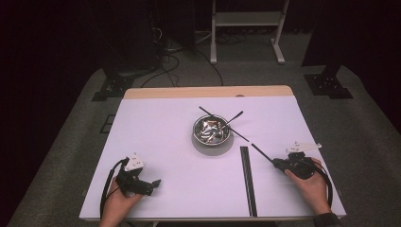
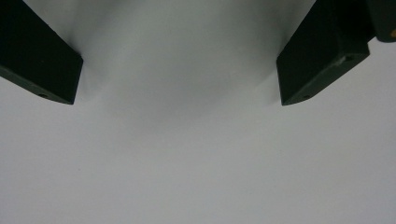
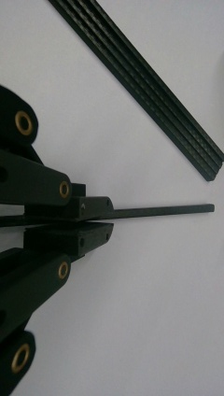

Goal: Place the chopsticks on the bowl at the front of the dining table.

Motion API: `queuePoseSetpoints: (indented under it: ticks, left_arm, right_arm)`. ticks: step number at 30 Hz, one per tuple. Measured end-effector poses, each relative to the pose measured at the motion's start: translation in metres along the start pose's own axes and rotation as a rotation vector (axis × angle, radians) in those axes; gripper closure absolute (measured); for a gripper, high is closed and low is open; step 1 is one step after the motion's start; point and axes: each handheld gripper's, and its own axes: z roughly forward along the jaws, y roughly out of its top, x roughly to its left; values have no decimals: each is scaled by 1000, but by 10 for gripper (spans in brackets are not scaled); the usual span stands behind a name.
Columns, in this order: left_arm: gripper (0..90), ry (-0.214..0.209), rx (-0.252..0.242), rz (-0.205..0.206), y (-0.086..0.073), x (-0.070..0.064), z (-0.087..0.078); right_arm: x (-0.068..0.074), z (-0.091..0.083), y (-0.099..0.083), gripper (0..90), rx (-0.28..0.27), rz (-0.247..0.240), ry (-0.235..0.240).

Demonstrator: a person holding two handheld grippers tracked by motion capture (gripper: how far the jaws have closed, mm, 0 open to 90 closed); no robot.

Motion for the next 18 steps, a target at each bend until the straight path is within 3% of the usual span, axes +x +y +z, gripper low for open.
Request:
queuePoseSetpoints:
  ticks: [18]
  left_arm:
    - [0,0,0,0,0,0,0]
  right_arm:
    - [3,-3,6,854,-20,2,35]
